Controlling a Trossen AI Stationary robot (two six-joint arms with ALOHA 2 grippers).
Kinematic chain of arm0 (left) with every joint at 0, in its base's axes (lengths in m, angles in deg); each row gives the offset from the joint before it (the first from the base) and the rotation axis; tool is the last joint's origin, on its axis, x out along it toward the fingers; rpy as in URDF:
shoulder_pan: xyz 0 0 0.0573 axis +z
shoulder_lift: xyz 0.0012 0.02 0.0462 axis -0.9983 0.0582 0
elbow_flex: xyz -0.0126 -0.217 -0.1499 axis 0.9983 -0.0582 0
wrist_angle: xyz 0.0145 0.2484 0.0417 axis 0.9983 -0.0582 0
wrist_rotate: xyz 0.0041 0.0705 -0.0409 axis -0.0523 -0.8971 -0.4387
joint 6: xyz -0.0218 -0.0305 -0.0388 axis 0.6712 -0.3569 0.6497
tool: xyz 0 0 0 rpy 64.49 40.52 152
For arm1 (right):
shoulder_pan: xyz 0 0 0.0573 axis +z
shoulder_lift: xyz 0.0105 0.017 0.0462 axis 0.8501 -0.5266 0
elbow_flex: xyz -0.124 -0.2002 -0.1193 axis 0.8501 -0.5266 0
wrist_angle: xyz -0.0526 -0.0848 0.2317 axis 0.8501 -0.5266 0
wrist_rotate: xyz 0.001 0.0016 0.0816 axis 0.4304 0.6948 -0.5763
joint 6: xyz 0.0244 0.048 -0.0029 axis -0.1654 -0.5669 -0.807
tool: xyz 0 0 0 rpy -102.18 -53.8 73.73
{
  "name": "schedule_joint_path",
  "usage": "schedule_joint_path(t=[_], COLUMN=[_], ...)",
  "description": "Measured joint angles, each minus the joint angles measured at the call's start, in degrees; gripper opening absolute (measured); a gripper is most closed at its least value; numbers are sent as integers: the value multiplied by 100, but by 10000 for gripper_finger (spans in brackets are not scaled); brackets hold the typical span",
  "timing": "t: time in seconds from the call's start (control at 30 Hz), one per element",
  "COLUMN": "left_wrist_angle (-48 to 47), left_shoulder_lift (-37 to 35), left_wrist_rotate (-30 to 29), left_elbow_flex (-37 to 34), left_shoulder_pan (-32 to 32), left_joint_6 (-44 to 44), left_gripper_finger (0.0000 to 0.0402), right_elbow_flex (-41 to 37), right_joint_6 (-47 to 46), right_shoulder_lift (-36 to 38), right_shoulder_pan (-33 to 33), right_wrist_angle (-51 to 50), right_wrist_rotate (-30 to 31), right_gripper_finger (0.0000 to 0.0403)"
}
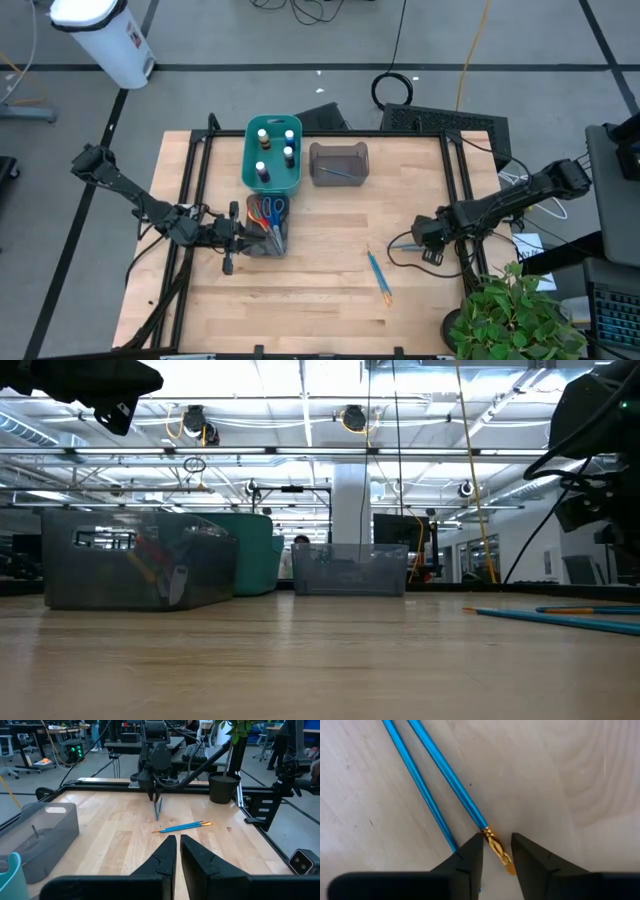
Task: Pick & Place Paint Supplies
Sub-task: Put the blue paintbrush into the top black bin
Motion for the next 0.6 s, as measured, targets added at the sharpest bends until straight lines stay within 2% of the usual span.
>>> schedule_joint_path(t=[0.3, 0.6], left_wrist_angle=[0, 0], left_shoulder_lift=[0, 0], left_wrist_rotate=[0, 0], left_elbow_flex=[0, 0], left_shoulder_pan=[2, 1], left_joint_6=[0, 0], left_gripper_finger=[33, 33], right_elbow_flex=[2, 9], right_joint_6=[348, 180], right_shoulder_lift=[-42, -47], right_shoulder_pan=[-7, -4], right_wrist_angle=[76, 637], right_wrist_rotate=[-90, 359], right_gripper_finger=[12, 3])
